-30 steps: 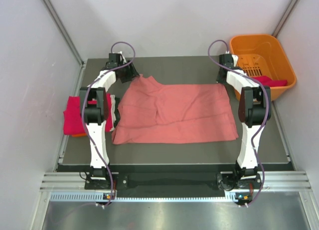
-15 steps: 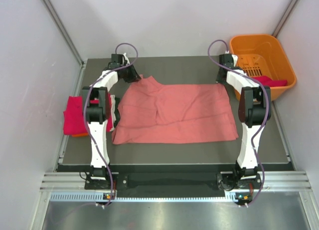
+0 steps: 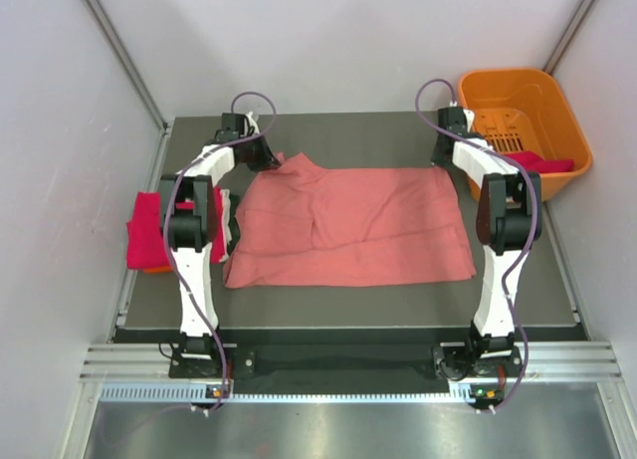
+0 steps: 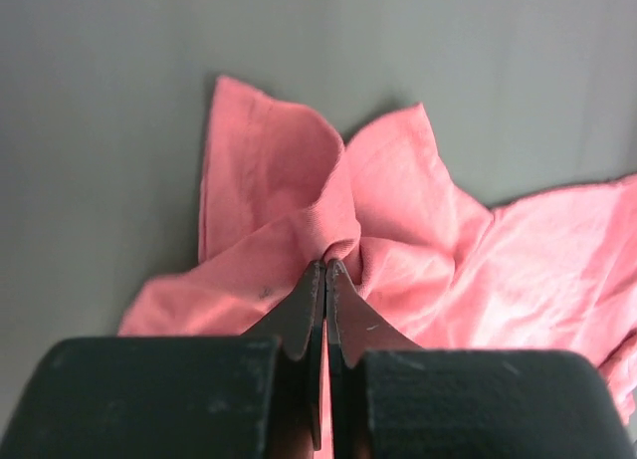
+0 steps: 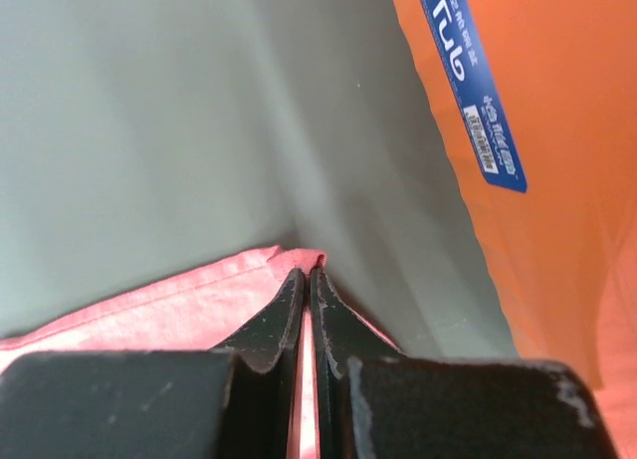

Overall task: Fold and stack the t-shirts
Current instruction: Fold the tshirt

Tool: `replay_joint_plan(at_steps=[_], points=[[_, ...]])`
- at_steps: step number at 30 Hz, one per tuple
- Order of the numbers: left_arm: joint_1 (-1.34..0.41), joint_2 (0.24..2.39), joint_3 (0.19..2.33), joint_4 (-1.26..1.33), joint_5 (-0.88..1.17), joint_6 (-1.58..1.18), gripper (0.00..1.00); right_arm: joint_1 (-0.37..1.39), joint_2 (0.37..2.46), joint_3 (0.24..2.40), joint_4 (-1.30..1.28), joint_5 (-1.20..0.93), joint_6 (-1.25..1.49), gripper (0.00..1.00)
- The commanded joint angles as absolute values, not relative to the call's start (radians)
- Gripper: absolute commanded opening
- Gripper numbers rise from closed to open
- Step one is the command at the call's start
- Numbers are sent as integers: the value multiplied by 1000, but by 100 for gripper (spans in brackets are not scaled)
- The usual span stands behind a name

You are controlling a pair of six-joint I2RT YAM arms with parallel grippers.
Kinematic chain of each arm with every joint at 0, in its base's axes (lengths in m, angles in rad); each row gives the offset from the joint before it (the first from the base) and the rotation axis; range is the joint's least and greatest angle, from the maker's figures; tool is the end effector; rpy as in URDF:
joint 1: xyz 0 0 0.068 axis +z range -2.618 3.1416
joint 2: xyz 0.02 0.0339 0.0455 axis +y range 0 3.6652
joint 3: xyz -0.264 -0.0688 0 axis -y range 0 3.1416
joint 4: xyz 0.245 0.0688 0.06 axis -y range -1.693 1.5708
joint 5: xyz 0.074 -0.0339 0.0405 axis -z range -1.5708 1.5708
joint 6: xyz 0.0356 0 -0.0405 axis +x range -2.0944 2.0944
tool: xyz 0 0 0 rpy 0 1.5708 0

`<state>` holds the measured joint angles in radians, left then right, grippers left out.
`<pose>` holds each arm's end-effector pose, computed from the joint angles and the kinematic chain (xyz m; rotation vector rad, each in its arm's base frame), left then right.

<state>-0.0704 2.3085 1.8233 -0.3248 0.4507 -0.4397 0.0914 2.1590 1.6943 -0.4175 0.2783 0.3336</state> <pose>0.5130 -0.0517 0.1709 -0.2248 2.4046 -0.7761 0.4801 0.0342 0.1934 0.4112 2.3775 -0.1477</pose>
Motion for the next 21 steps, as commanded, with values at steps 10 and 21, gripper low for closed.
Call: replay_joint_plan(at_steps=[10,21], points=[[-113,1979,1574,-175,285,-430,0,97,1985,1661,-431,232,336,0],[-141,1858,1476,-219,127,-428,0,91,1818,1531,-440,224,348,0]])
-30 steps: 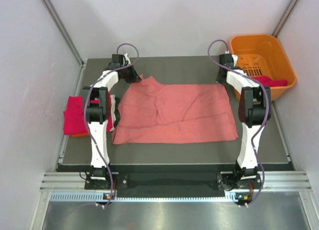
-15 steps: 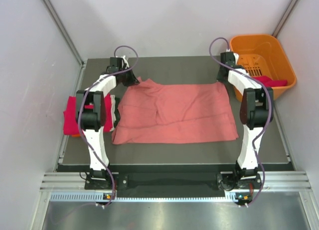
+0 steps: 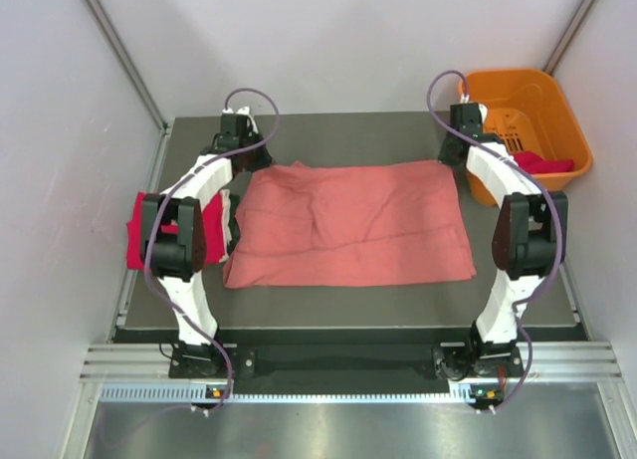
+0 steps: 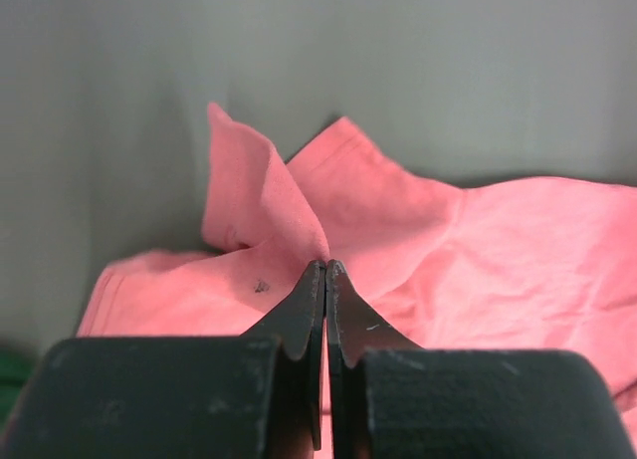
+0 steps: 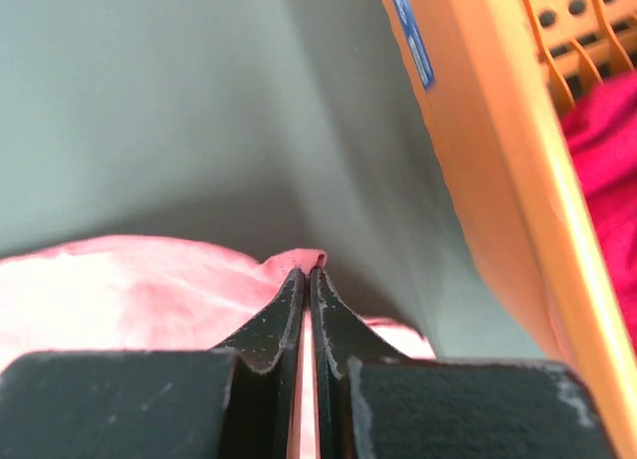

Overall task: Fold and stack the t-shirts
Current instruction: Fold the tshirt

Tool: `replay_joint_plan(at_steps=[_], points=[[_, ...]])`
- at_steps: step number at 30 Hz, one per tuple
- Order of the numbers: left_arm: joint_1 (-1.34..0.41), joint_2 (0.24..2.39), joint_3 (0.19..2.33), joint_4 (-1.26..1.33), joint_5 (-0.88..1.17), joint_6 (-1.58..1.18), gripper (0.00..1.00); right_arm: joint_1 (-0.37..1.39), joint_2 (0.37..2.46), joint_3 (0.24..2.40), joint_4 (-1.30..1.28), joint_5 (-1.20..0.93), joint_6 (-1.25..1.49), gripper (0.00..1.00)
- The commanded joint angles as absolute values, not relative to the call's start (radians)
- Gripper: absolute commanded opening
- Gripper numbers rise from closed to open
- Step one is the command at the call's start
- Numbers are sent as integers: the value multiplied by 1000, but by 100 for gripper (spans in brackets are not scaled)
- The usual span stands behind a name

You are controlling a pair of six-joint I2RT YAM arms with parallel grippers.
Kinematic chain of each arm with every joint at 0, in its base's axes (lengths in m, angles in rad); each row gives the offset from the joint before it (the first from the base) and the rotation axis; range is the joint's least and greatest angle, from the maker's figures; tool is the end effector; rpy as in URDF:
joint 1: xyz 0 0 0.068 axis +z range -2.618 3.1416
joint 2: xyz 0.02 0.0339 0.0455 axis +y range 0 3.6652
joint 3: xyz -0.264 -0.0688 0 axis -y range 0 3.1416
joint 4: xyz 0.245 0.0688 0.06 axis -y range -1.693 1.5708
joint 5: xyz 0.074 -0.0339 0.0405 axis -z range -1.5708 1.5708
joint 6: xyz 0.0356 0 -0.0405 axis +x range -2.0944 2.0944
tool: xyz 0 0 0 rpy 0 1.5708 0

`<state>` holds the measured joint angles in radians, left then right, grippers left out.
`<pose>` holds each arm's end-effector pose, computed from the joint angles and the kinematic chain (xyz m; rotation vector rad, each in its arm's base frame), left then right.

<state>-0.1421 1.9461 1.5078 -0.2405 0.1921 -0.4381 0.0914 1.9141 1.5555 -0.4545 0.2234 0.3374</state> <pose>0.4434 -0.0703 0.2411 -0.2329 2.2765 -0.5237 0.4330 0.0318 0.2533 0.3935 2.3257 -0.0587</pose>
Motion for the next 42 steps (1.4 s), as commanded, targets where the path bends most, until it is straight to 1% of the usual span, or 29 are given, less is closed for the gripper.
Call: replay_joint_plan(at_steps=[1,14,16,26,33,42], points=[[-141,1849,1468,-222,120,-426,0,91,1807,1520,-442,225,351,0],[-207,1669,1279,-195,9,-419,0,45,1629,1332,-428,224,356,0],[-233,1638,1250,-198,-58,-422,0,41,1605,1313,-428,222,357,0],[-301,1477,1103,-227,-204,-443,0,12,1476,1149,-402,202,370,0],[-307,1361,996,-241,-265,-469,0,12,1401,1055,-380,170,368,0],[-314,1275,890,-290,-241,-509,0,11,1348,962,-368,173,394,0]])
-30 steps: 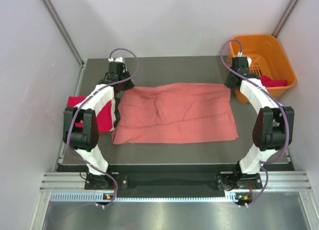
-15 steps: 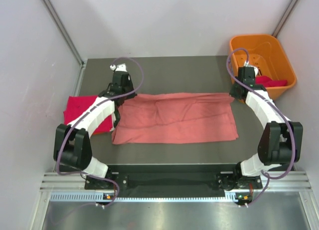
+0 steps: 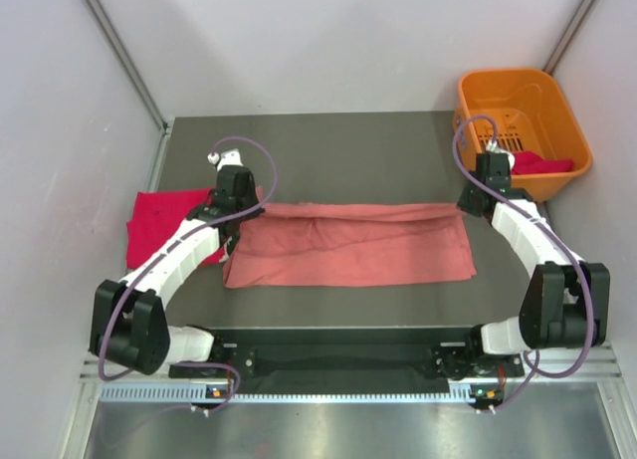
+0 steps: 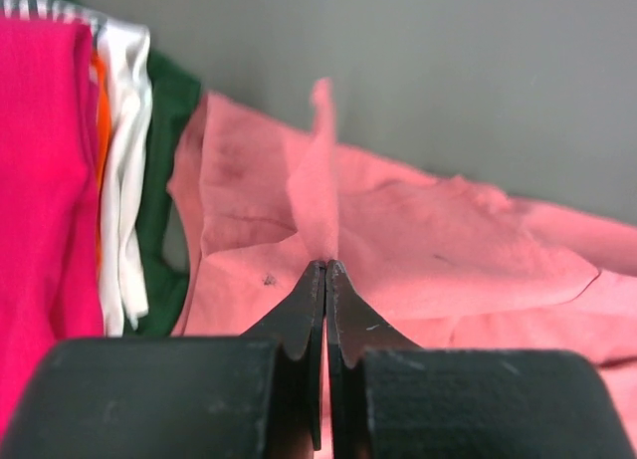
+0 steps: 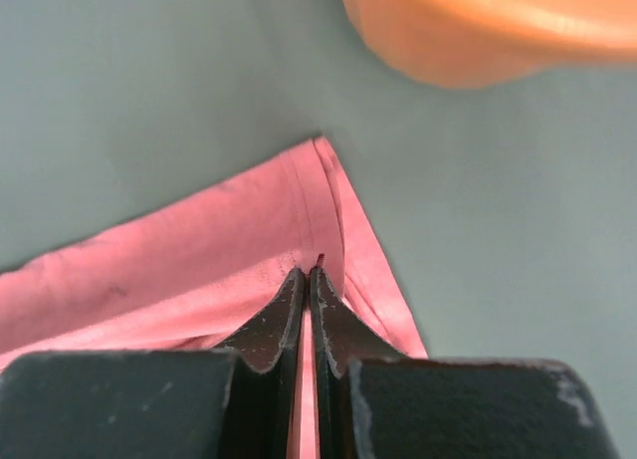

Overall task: Fold and stack the t-shirts
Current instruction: Fold the tshirt

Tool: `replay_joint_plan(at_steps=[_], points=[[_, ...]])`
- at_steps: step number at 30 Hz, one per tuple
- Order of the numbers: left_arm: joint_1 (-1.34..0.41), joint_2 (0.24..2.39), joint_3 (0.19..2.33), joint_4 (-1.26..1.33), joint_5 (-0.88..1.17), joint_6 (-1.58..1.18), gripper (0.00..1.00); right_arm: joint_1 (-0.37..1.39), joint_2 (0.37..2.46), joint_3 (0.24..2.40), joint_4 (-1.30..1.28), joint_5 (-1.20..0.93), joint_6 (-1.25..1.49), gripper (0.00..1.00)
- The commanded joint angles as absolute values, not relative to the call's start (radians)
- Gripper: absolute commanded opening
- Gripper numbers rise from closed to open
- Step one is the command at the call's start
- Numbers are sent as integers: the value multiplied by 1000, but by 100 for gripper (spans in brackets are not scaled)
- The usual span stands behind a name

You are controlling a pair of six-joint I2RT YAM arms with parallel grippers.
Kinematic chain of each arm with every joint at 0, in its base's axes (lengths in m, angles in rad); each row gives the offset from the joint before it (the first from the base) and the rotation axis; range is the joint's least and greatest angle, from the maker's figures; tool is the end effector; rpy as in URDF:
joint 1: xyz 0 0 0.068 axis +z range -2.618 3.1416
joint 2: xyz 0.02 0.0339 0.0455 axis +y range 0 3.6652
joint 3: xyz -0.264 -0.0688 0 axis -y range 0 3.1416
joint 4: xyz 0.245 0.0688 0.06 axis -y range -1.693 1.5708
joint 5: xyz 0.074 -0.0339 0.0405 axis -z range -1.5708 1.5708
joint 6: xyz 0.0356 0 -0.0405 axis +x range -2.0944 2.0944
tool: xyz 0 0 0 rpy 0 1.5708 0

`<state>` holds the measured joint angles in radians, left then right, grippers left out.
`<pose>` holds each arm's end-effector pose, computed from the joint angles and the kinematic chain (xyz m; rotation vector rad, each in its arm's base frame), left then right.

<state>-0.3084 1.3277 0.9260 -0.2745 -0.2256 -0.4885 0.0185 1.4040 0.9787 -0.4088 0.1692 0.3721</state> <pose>0.2789 -0.0805 0.2611 -0.3212 2.2098 -0.1822 0.2975 -0.0005 0.2466 0.4970 2.3371 -0.0198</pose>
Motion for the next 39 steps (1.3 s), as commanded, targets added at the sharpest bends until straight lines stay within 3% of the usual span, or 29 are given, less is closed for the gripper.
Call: replay_joint_plan(at_steps=[1,8,11,12,13,14,17,23,31,39], points=[[-316,1267,879,-291,-241,-509,0,12,1344,951,-364,173,397,0],[-325,1200,766,-325,-206,-532,0,12,1302,855,-341,233,448,0],[-342,1160,711,-330,-207,-560,0,12,1247,798,-310,262,491,7],[-347,1129,697,-328,-210,-577,3,12,1208,784,-305,268,502,38],[-348,1111,684,-330,-216,-586,25,14,1184,767,-293,273,509,55],[-357,1062,661,-327,-219,-591,34,17,1157,731,-270,276,526,64],[-362,977,653,-327,-213,-589,52,28,1060,683,-232,285,529,64],[-359,980,782,-388,-227,-572,60,116,1029,730,-183,53,462,56],[-334,1258,939,-393,-183,-578,60,419,1320,923,-110,-224,529,52],[-229,1469,971,-333,-34,-618,57,621,1635,1178,-127,-216,566,53]])
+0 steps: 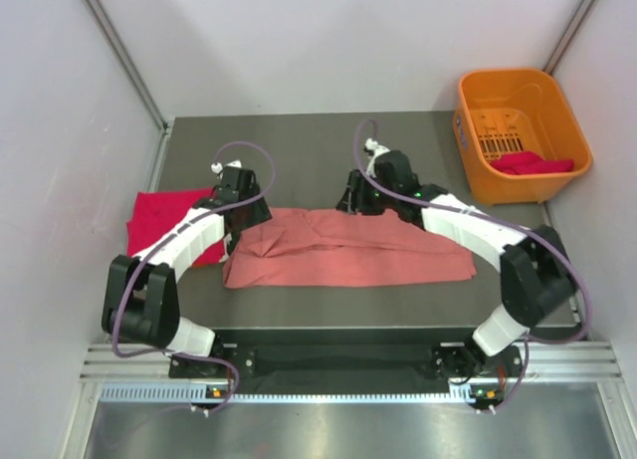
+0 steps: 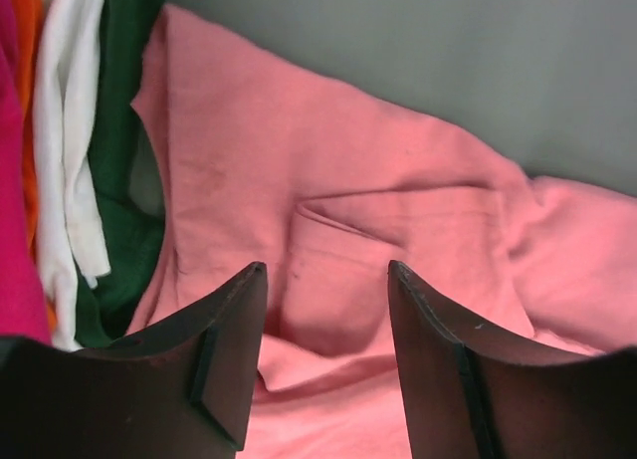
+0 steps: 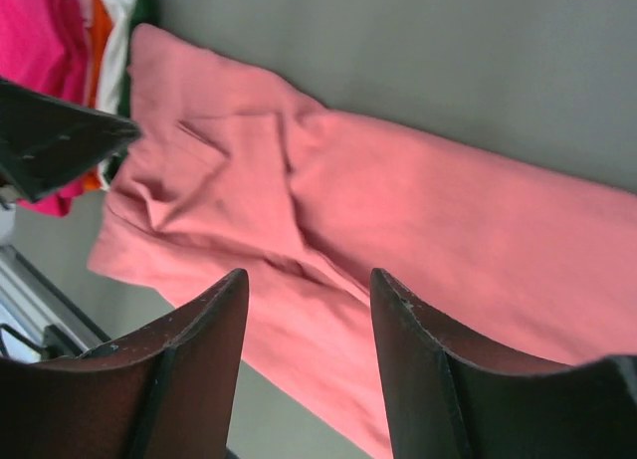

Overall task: Fold and stack the t-shirts
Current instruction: Fold the tshirt

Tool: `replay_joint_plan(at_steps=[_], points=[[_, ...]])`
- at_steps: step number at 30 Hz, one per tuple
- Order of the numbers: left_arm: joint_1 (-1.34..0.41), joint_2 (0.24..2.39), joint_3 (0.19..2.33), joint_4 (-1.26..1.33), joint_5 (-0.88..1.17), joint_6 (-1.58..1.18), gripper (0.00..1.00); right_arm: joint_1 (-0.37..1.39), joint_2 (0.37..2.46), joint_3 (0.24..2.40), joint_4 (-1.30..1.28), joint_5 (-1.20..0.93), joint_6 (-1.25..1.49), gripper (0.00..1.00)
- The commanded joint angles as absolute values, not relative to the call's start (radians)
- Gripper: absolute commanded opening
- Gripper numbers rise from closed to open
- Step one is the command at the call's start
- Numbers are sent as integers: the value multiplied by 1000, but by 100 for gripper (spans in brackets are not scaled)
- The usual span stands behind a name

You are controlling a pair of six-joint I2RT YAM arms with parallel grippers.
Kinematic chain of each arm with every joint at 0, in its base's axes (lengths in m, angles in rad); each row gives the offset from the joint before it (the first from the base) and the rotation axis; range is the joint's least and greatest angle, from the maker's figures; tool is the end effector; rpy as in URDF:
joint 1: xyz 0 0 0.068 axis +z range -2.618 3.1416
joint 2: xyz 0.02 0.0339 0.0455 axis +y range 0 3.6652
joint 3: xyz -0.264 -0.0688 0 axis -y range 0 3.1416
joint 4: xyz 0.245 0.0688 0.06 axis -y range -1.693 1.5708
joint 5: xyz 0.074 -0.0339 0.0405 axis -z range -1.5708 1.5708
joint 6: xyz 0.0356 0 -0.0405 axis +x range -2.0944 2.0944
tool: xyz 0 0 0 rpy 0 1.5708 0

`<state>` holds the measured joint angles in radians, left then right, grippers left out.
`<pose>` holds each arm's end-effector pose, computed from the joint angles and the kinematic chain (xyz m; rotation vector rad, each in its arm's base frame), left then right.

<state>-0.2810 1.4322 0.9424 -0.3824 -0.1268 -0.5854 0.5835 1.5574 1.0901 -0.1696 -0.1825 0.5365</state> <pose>0.2878 -0.0784 0.2289 -0.4269 2.4098 -0.2331 0.2884 0.1981 0.2558 -0.1614 2.3152 0.8006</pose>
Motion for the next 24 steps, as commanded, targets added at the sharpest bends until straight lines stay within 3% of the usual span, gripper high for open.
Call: replay_joint_plan(at_steps=[1,5,11,18,20,24], points=[[-191,1486,965,-322,-11,-626,56,632,1664,1228,-132,-215,566,53],[-129,1587,974,-339,77,-629,55,686,1795,1334,-153,-225,577,52],[-118,1706,1022,-429,-28,-650,56,730,1933,1390,-124,-241,621,52],[-117,1703,1002,-426,-84,-672,57,759,2029,1428,-126,-252,638,52],[-117,1695,999,-431,-95,-673,57,764,2036,1417,-104,-274,646,49],[-117,1684,997,-437,-118,-675,57,767,2013,1368,-46,-337,666,28]])
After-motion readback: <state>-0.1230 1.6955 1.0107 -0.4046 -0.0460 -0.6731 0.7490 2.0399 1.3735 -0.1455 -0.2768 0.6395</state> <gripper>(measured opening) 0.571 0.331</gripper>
